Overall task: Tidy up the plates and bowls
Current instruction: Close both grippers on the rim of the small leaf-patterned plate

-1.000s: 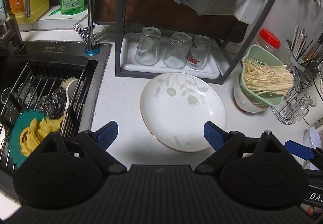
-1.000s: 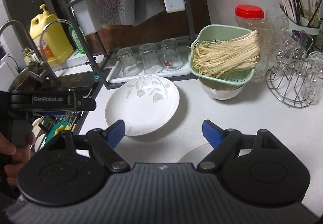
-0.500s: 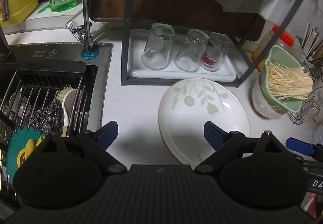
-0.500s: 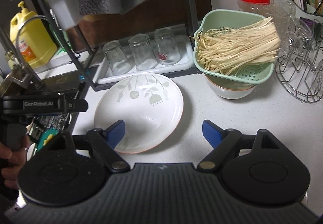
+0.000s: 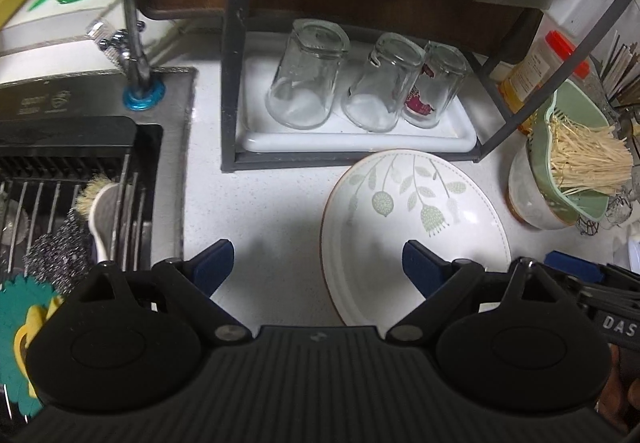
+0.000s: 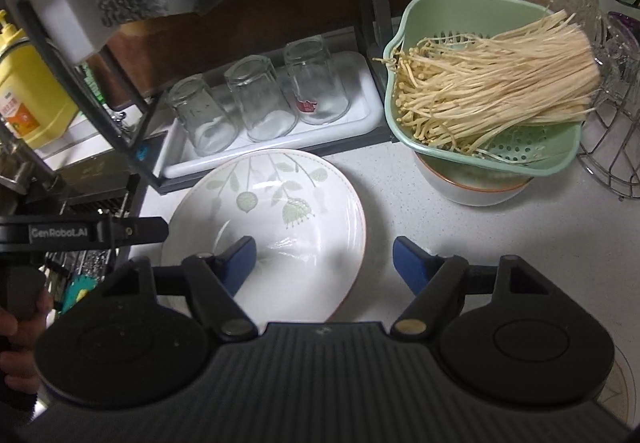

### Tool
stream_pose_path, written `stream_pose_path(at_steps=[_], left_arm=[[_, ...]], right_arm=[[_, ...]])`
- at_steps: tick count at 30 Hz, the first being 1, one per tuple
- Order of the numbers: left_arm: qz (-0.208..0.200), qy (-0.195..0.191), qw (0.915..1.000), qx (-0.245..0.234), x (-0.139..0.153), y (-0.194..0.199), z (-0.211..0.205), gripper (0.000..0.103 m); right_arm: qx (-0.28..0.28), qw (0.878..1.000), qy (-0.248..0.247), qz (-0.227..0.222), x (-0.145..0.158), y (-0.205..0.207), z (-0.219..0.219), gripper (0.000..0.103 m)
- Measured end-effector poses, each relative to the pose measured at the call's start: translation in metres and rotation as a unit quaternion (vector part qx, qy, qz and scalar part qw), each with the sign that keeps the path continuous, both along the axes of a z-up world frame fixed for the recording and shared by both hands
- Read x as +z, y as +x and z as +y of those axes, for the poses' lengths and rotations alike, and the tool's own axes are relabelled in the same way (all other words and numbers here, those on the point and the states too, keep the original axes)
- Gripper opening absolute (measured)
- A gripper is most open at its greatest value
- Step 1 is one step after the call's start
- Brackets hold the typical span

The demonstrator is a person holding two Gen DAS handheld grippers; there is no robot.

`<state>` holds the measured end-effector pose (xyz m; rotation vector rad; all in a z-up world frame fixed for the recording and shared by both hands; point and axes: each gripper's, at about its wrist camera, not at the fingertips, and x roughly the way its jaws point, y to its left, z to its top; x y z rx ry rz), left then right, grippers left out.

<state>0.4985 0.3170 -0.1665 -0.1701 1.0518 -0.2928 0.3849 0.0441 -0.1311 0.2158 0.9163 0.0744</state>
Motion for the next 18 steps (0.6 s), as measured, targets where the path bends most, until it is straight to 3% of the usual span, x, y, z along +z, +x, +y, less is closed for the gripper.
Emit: stream_pose_path(at_steps=[4,6,8,11,15,18], left_arm=[[0.013,-0.012,0.9996,-0.02,-0.01,0.015,-0.001,0.089],[0.018,-0.017,0.9993,-0.029,-0.014,0.021,-0.002,0.075],[0.022,-0.015,0.9989,-0.038,-0.018,0.025,-0.006,0.064],[0.032,-0.013,0.9978,-0.056,-0.022,0.03,-0.011,0.054],[0.023,0.022,0.9926,-0.117,-0.026,0.033,-0.028,0.048],[0.027,0.036,0.9897,-0.135,-0.031,0.033,-0.037,0.047]], right_arm=[[-0.009,1.0,-0.009,0.016,-0.009,0.013,0.001,0.068],[-0.015,1.0,-0.012,0.023,-0.014,0.018,0.0,0.066],[-0.02,0.999,-0.019,0.032,-0.019,0.024,0.0,0.057],[-0.03,0.998,-0.015,0.044,-0.026,0.031,-0.002,0.044],[-0.043,0.997,-0.007,0.057,-0.035,0.036,-0.003,0.03],[-0.044,0.997,-0.014,0.062,-0.04,0.037,0.001,0.023]])
